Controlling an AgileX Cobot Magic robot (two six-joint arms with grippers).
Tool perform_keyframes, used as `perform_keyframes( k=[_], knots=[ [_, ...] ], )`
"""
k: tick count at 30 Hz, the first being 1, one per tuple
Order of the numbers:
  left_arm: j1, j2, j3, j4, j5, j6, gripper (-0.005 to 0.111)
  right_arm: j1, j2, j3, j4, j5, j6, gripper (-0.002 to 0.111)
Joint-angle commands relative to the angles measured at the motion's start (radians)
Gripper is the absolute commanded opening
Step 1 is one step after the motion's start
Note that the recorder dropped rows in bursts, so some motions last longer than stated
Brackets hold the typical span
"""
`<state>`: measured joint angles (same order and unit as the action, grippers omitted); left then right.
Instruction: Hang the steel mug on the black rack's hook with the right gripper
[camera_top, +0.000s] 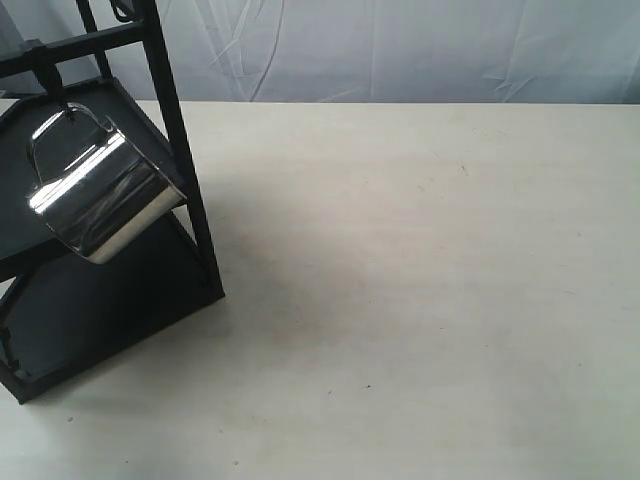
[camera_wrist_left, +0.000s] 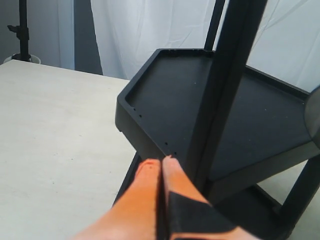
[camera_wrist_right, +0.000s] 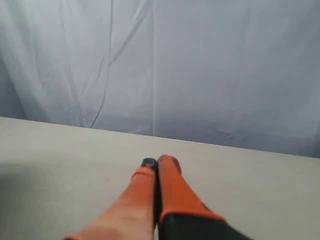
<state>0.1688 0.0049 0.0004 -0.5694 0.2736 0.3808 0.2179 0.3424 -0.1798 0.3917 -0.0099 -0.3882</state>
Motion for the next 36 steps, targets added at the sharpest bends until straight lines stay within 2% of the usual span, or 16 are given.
perform_keyframes(
  k=[1,7,10,13,17,22,36],
  knots=[
    [0.0,-0.005,0.0,0.004,-0.005,0.001,0.002,-0.125,-0.113,0.092,-0.011,0.034,0.027,-0.001],
    [0.0,-0.005,0.0,0.004,-0.005,0.001,0.002,-0.218,-0.33,0.129,-0.054,0.237,0.067,-0.001],
    [0.0,-0.005,0.0,0.007,-0.005,0.001,0.002,-0.228,-0.342,0.129,-0.103,0.333,0.18,-0.001],
    [0.0,-0.005,0.0,0.019,-0.005,0.0,0.002,-0.228,-0.342,0.129,-0.129,0.403,0.207,-0.001],
    [0.0,-0.005,0.0,0.019,-0.005,0.0,0.002,-0.228,-0.342,0.153,-0.149,0.376,0.214,-0.001],
    [0.0,-0.005,0.0,0.02,-0.005,0.0,0.002,-0.228,-0.342,0.18,-0.185,0.363,0.314,-0.001],
    [0.0,-0.005,0.0,0.02,-0.005,0.0,0.002,-0.228,-0.342,0.18,-0.273,0.358,0.35,-0.001]
  ],
)
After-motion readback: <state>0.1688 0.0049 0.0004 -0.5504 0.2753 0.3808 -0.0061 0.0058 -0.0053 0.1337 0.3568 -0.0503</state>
